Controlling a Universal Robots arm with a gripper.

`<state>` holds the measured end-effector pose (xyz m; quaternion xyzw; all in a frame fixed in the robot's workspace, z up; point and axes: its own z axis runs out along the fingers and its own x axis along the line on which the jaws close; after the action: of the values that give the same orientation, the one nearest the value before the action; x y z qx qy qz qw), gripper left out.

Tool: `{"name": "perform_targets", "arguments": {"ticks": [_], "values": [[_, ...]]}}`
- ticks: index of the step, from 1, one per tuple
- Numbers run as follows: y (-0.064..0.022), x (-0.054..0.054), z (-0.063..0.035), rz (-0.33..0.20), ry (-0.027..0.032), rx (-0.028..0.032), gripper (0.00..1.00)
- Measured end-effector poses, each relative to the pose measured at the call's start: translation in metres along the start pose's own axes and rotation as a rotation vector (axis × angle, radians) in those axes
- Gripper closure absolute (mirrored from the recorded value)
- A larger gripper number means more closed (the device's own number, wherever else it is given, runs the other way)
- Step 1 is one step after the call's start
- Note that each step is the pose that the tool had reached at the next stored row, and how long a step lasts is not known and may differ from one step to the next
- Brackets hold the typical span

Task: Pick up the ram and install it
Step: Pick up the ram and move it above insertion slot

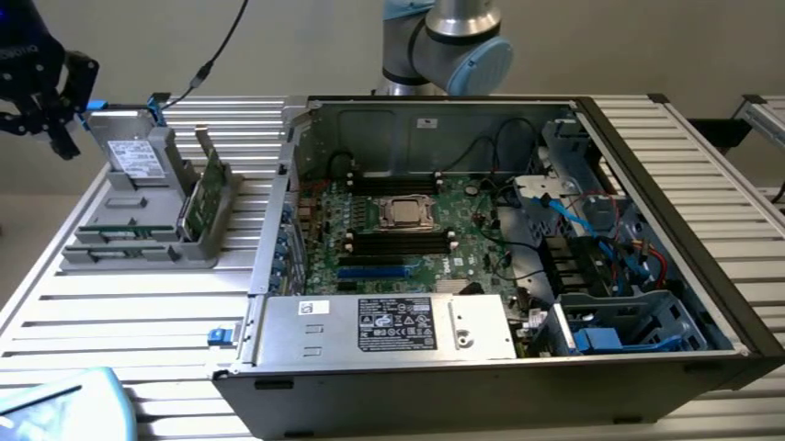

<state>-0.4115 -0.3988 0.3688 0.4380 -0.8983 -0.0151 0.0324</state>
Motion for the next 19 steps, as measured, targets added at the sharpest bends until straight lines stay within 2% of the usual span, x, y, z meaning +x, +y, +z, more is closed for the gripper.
{"name": "perform_targets", "arguments": {"ticks": [19], "values": [[-0.0005, -0.0004, 0.0088, -0.348, 0.0005, 0.0009, 0.89]]}}
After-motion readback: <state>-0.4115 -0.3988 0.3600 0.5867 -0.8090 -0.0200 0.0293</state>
